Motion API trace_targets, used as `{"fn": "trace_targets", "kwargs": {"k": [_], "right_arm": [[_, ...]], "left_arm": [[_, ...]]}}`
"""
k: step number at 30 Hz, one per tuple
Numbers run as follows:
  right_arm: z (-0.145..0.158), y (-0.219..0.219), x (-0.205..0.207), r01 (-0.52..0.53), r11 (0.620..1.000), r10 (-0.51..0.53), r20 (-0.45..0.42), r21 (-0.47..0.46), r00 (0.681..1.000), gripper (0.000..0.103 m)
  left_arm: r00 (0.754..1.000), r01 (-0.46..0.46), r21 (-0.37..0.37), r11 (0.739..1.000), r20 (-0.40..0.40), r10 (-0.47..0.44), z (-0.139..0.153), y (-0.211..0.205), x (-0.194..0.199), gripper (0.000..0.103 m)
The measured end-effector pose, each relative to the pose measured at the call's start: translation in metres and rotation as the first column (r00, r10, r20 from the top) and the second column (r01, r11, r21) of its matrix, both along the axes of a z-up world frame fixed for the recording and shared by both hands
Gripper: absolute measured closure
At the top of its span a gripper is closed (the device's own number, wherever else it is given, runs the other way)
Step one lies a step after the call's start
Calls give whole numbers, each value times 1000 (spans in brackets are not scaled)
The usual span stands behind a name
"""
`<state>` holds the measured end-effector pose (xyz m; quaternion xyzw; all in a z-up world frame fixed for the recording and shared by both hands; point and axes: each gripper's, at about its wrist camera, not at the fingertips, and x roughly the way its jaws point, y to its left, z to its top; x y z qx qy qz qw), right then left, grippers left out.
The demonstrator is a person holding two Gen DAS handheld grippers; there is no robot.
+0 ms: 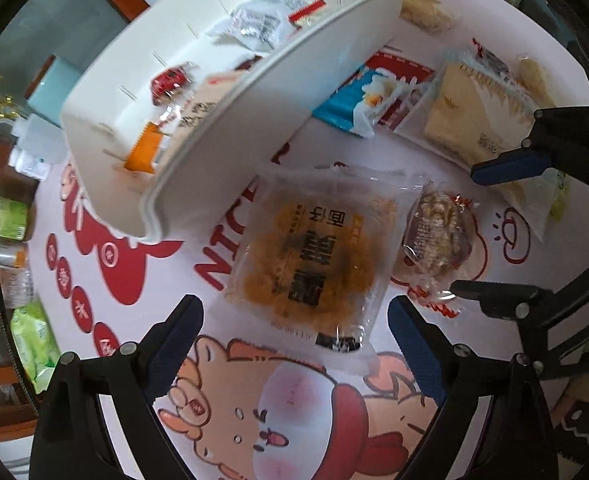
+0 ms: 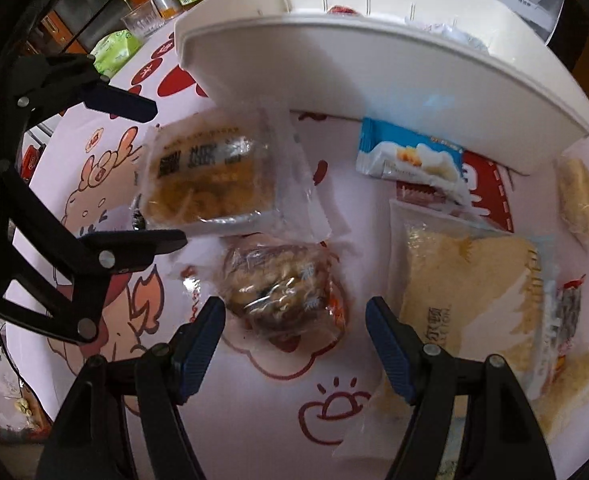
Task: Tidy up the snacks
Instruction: 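Grasp the square cookie pack with the left gripper while the right grasps the nut bag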
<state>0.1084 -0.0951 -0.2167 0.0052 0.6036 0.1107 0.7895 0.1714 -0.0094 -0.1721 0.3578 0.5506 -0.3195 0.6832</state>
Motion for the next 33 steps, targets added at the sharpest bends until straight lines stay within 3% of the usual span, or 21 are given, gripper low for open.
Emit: {"fn": "trace_targets", "kwargs": {"k": [4,10,14,16,19,22,25,33], "right_arm": [[-5,6,1,-23,1000,23,21,-6,1000,29],[-7,24,1,-90,991,98,78,-100,992,30],[-6,26,-3,-86,992,95,105,-88,990,38],[-3,27,-9,-102,992,110,121,-71,987,50],[-2,30,-13,-95,993,104,135,-72,985,54],[-2,31,-14,-85,994,94,135,-66,986,54],[-2,24,-20,-76,995,83,125,-60,989,55],[-4,25,-38,-63,997,68,93,-53,993,55]], "left_arm": [[999,-2,-4,1000,-38,2,-13,-3,8,10],[997,14,-12,1000,-80,-15,-25,-9,17,10],[994,3,-19,1000,-112,-5,-34,-11,25,10],[988,-30,-39,999,-149,24,-38,-8,35,8],[976,-77,-68,995,-209,61,-44,0,45,8],[973,-96,-85,992,-217,76,-46,7,47,9],[968,-133,-106,985,-229,106,-45,15,46,16],[944,-274,-79,958,-210,253,-37,49,35,27]]}}
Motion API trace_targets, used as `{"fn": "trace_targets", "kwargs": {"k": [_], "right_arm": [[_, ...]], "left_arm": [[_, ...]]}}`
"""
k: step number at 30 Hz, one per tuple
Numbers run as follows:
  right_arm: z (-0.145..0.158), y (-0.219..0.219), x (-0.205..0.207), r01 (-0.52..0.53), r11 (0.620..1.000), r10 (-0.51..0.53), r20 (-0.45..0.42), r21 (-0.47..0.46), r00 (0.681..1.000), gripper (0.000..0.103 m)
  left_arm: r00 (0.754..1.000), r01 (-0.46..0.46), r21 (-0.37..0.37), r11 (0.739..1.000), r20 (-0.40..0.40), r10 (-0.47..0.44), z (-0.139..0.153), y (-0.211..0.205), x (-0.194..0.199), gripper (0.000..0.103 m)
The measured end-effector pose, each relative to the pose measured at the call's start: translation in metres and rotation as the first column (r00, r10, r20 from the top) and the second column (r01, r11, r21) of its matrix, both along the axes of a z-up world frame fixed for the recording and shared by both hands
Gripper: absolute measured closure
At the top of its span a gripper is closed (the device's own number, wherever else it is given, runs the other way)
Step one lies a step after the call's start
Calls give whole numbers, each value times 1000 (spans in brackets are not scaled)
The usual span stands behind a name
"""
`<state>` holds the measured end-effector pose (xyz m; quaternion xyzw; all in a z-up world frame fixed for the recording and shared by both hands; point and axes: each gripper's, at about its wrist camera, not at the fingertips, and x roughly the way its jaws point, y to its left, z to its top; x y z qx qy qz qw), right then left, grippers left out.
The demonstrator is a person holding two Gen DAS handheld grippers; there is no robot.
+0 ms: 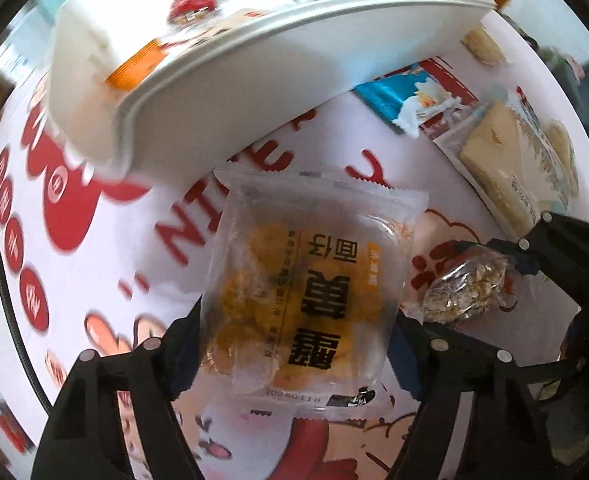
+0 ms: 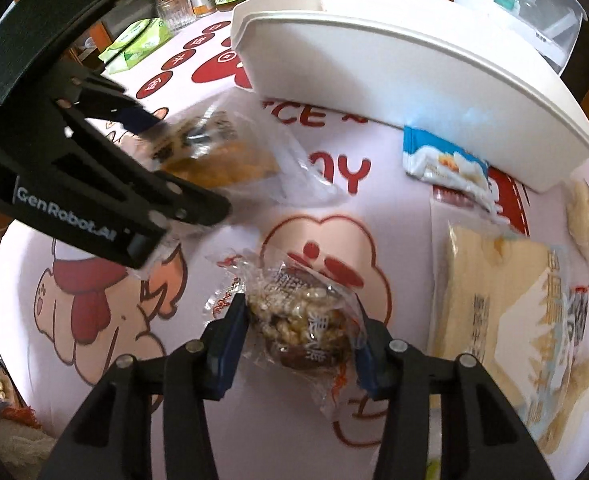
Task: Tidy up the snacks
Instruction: 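Grasp the square cookie pack with the left gripper while the right grasps the nut bag, then carry both packs over the tray and open both grippers to drop them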
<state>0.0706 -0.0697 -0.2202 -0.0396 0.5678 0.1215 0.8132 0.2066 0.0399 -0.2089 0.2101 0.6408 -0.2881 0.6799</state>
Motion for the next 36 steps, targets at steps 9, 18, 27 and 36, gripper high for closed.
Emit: {"fn": "trace_targets", "kwargs": {"k": [9,18,27,36], "right_arm": [[6,-3,-22,36,999,-36,-36,-6,999,55],[29,-3,-44,85,996,-85,-31,-3,996,55],[106,-21,-23,152,988,-152,118,6,981,55],[199,-41,29,190,981,-190,307,32,932,55]], "left_arm": [[987,-152,46,987,60,149,9,37,-39,29],[957,-260,-9,966,132,259,45,69,-92,29],[913,-305,-79,949,258,315,97,50,-102,29],[859,-318,-151,936,373,352,155,28,-71,28]]}}
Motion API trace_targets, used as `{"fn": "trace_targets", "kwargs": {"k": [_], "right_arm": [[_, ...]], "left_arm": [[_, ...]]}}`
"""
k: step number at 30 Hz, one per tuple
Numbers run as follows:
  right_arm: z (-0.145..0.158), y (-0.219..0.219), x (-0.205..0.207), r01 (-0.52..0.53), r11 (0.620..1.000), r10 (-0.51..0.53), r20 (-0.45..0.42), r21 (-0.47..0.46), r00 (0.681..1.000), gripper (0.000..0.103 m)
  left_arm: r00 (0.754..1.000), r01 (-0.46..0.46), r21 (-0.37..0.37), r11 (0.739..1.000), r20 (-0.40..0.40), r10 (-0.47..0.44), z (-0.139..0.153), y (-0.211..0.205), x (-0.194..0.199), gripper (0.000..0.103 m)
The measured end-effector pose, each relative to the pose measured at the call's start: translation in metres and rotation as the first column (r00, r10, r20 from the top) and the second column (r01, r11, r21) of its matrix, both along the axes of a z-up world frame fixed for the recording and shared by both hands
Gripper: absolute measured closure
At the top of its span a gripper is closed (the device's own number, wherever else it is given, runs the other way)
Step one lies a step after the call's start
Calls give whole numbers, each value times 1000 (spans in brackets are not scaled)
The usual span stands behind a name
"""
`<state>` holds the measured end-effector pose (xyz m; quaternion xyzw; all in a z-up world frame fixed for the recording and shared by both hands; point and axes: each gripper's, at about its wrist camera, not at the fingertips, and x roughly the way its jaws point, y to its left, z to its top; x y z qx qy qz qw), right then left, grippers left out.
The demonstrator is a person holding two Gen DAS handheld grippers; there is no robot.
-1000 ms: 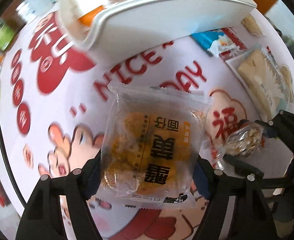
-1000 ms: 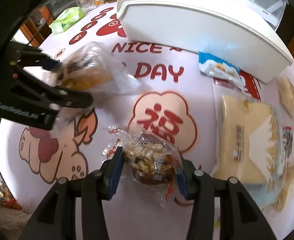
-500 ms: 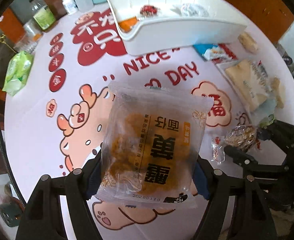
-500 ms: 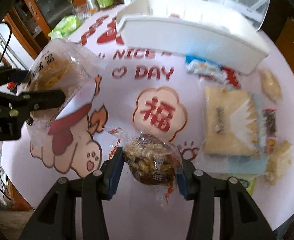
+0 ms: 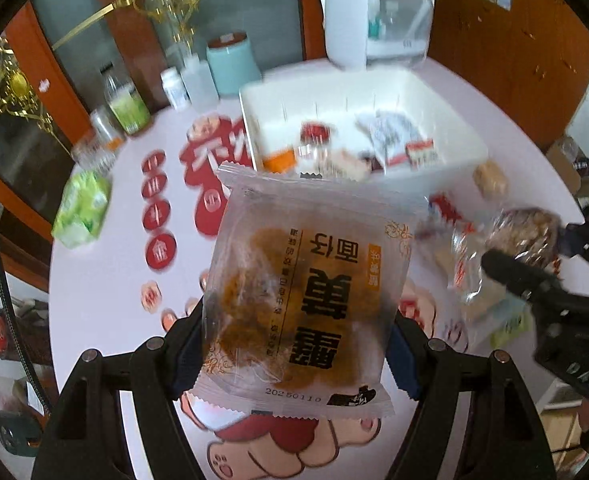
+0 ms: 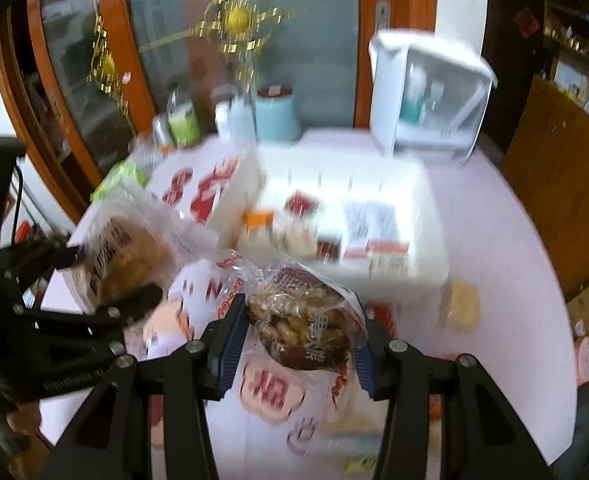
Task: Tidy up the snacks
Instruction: 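Carry both packs over the tray and open both grippers to drop them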
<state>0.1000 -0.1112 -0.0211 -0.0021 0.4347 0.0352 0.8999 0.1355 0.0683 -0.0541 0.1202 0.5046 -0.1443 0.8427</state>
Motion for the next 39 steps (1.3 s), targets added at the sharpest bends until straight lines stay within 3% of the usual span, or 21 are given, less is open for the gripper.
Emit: {"fn": "trace_targets", "kwargs": {"k": [7,14,18,23,28,32,34,36,39], "right_arm": [[50,-16,52,27,1000,-26,100,-9,995,55],[49,-37,105,65,998,-67,87,24,994,54],[24,-47,134,87,995,-88,25,45,996,54],[-14,-51,164,94,995,-93,-58,26,994,53],[-43,-53,179,95,993,-84,-137,76,987,53],[-49,-52,180,99,993,-90,-129,65,988,38],[-50,-52,178,96,993,-87,-126,65,988,37],[-52,-52,176,96,992,-84,-139,80,987,37],[-53,-53,171,101,991,-87,-144,93,986,37]], "left_arm": [[991,-36,-44,998,126,41,50,-23,37,28],[975,-88,-83,993,195,103,72,-44,77,28],[973,-128,-74,989,182,140,64,-52,105,28],[975,-176,-41,984,130,180,32,-62,142,27],[976,-201,-5,980,84,201,2,-69,166,25],[979,-199,-22,980,33,200,-16,-70,176,18],[981,-195,-34,980,-11,194,-25,-68,178,17],[979,-204,-31,978,3,204,-26,-65,176,16],[975,-218,-29,976,45,219,-19,-59,170,4]]}}
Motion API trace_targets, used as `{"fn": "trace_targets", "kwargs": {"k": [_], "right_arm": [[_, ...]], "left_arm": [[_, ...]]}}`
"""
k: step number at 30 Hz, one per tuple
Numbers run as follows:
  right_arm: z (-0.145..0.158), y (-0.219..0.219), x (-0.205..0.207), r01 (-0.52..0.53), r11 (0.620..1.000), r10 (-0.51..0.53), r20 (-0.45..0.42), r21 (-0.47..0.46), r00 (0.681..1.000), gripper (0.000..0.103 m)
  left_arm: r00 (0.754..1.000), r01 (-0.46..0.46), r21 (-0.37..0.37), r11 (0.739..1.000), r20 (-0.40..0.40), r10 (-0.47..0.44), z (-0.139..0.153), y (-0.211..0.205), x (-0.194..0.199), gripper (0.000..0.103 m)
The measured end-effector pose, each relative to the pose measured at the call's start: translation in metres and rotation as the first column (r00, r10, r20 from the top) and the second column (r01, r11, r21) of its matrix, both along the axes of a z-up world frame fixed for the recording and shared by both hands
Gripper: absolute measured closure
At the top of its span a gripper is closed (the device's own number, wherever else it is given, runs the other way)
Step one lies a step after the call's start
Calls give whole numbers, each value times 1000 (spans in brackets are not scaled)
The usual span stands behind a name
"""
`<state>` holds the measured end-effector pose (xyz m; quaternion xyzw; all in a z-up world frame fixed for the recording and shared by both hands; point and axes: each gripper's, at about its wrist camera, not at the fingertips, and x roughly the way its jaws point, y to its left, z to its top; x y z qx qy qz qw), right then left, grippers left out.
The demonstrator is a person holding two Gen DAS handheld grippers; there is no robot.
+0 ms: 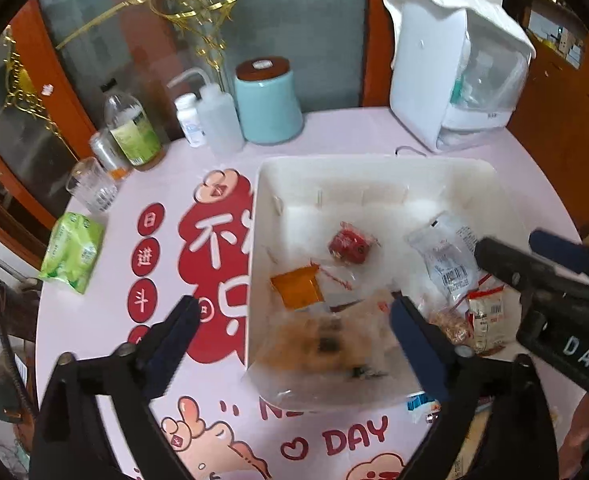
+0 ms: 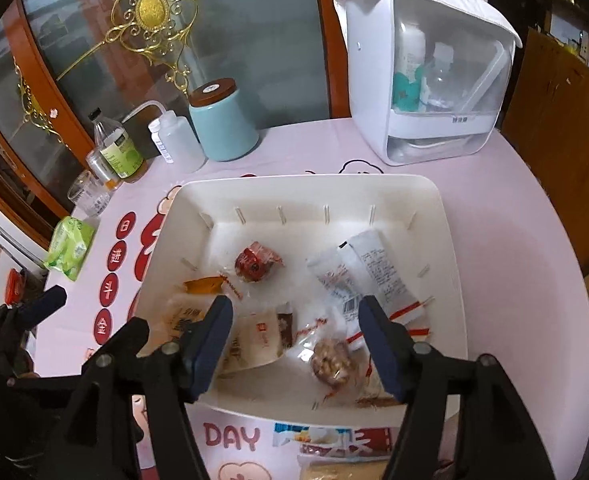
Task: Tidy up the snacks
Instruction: 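Withdraw both grippers and lower them toward the bread and cracker bags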
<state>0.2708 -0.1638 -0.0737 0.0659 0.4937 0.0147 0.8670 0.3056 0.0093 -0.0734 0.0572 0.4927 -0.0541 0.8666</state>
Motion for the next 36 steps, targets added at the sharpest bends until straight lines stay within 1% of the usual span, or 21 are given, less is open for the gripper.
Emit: {"fn": "trace_targets", "kwargs": {"k": [2,7,12,18,22,24,27,32,36], "right_arm": [[2,2,-6,0,1000,0,1,0,1000,37],[13,6,-25,-1,1000,1,21,-1,1000,37],[26,9,-51,9,1000,-9,44,6,999,37],[43,15,-95,26,1000,-27,71,12,997,37],[51,19,-128,45,999,-45,91,3,995,37],[53,20,-146,58,998,-57,97,-3,994,37],[53,22,-176,89,996,-86,106,-25,991,37],[44,18,-225,167,984,-162,96,-54,982,37],[28,7,-258,233,970,-229,65,-65,971,37]], "left_arm": [[1000,-5,-10,1000,13,5,5,4,-4,3],[1000,-2,4,1000,25,2,14,8,-18,3],[999,11,-13,1000,36,-11,25,11,-39,3],[999,25,-45,999,49,-23,41,18,-72,3],[997,62,-82,995,54,-58,51,27,-102,3],[996,80,-86,993,58,-75,54,32,-117,3],[992,110,-77,991,64,-105,56,40,-140,3],[979,198,-54,979,60,-195,52,51,-184,3],[969,247,-74,966,36,-245,44,57,-206,3]]}}
